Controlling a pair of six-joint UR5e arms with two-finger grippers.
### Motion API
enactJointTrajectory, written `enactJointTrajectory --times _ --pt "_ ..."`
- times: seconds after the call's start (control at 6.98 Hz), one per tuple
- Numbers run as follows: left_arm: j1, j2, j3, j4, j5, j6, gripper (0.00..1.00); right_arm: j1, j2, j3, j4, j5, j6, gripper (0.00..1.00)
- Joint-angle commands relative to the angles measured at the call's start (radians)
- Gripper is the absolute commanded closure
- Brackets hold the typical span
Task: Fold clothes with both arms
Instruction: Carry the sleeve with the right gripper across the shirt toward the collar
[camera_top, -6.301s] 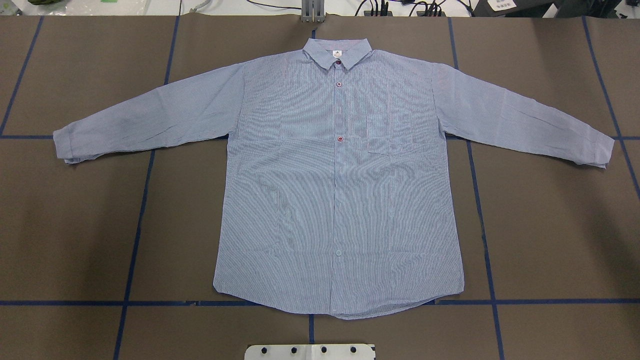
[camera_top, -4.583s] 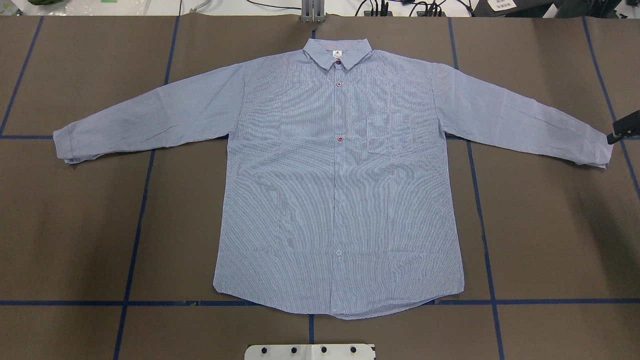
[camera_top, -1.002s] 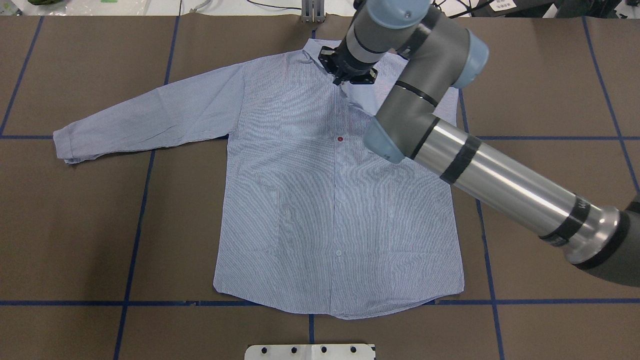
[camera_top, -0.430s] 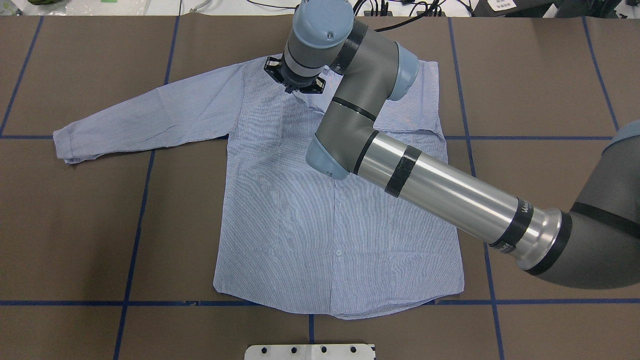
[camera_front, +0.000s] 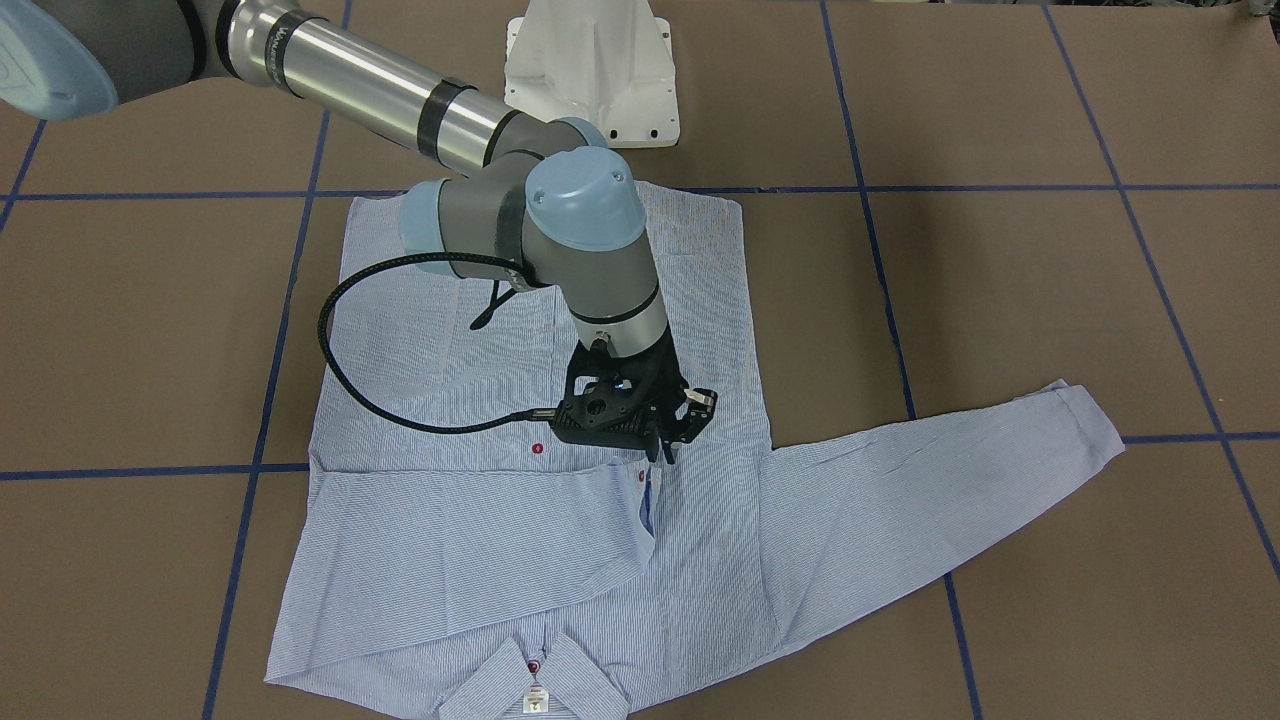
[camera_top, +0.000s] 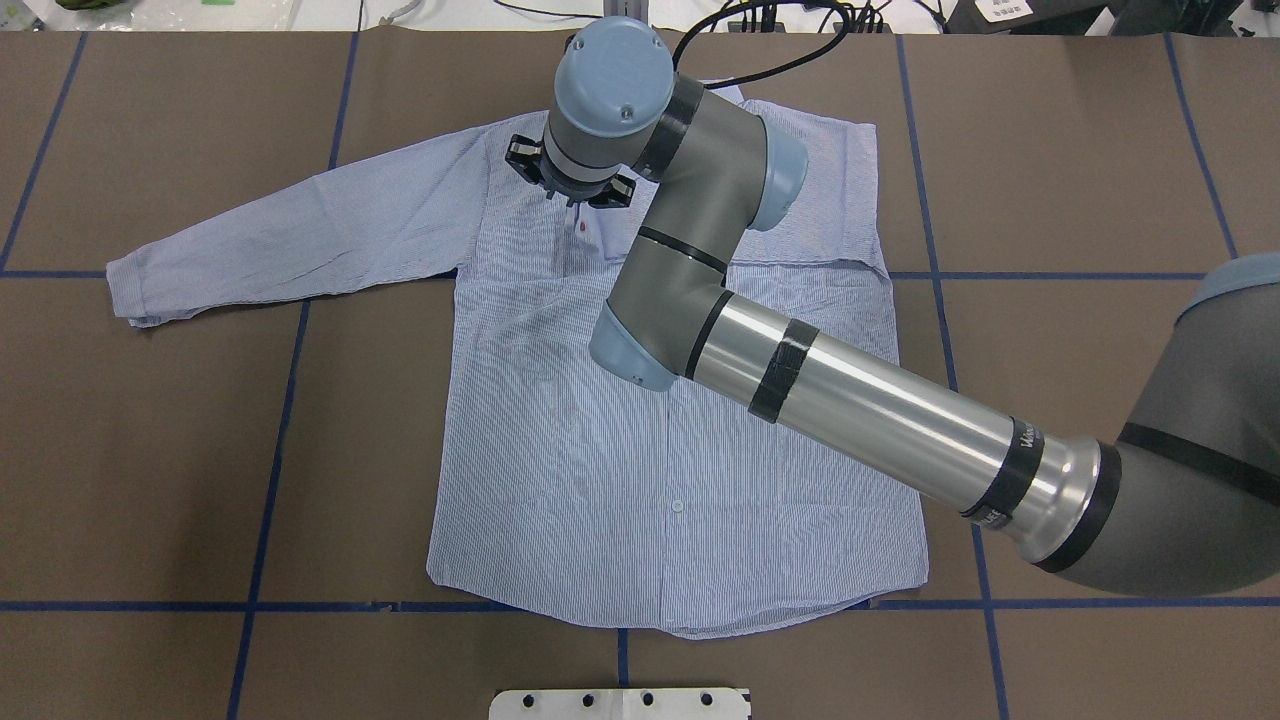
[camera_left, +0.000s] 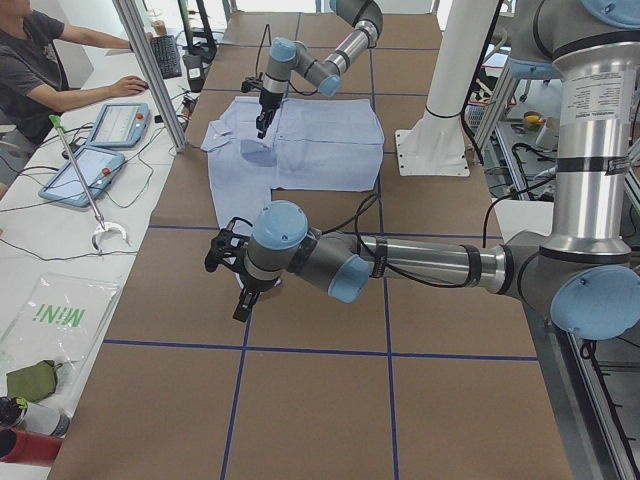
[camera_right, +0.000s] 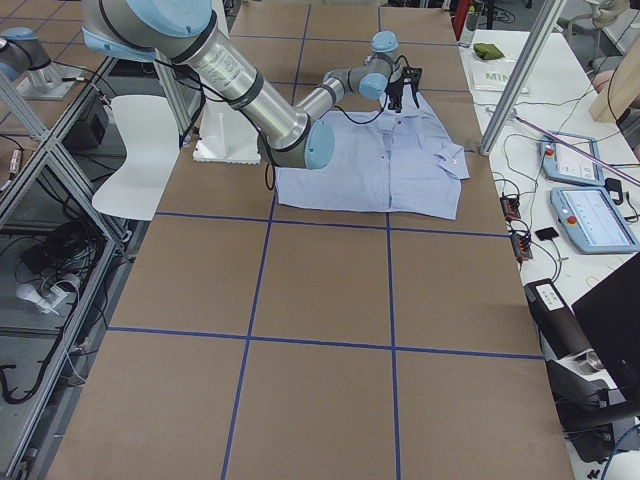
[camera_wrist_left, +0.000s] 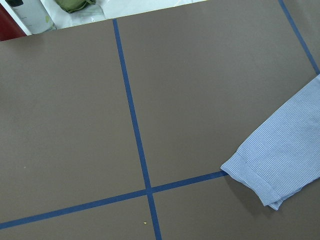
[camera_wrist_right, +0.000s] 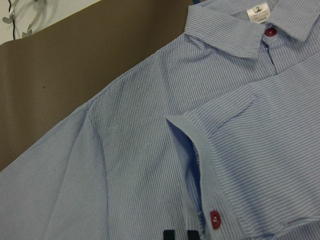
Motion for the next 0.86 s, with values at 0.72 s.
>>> enactJointTrajectory --times 0.72 --pt "0.270 -0.200 0.294 -0.252 0.065 -0.358 0.00 0.234 -0.429 0.431 -0.157 0.372 -0.165 0.00"
